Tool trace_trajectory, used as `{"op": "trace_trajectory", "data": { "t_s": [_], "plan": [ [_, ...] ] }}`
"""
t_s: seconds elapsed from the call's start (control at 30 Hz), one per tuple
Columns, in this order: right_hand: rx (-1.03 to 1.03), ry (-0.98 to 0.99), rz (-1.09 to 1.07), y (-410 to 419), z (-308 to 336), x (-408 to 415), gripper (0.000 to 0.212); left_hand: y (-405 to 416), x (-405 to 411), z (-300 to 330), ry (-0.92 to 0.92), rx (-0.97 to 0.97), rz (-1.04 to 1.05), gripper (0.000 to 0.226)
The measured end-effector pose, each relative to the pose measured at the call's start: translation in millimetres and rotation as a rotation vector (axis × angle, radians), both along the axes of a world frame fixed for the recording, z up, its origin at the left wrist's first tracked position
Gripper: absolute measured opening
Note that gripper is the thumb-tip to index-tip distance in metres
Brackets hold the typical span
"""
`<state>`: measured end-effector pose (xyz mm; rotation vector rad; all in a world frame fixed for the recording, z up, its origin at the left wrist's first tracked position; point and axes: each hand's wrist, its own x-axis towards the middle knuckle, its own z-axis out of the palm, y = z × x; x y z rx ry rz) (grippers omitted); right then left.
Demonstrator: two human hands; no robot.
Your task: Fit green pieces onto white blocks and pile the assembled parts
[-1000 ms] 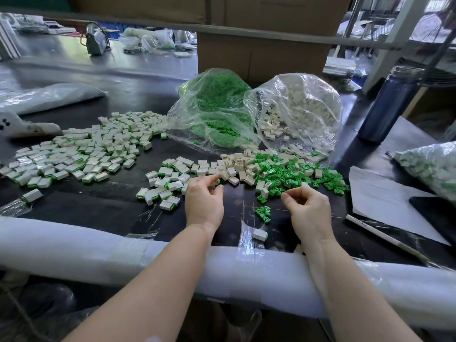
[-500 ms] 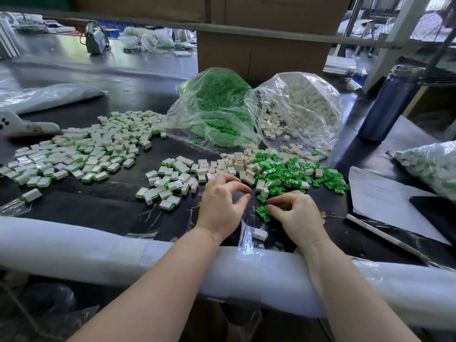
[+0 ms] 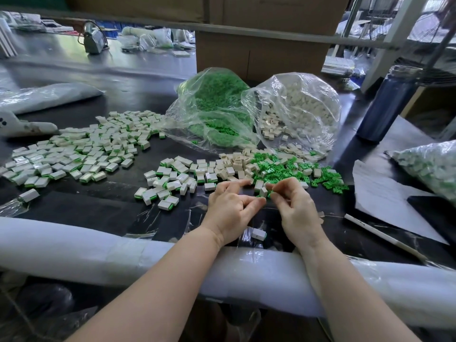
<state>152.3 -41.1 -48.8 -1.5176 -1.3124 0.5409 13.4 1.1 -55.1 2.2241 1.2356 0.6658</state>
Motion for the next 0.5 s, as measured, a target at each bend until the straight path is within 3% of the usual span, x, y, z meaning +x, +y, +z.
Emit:
{"op": "trace_trajectory", "data": {
  "t_s": [0.13, 0.5],
  "plan": [
    [-0.042, -0.008, 0.099, 2.3, -2.5, -3.6, 0.024, 1.8, -3.2, 2.1, -0.137, 0.019, 0.11, 0.028],
    [0.059, -0.001, -0.109, 1.9, 0.2, 1.1, 0.026, 0.8, -3.7, 3.6, -0.178, 0.076, 0.13, 0.013]
  ]
}}
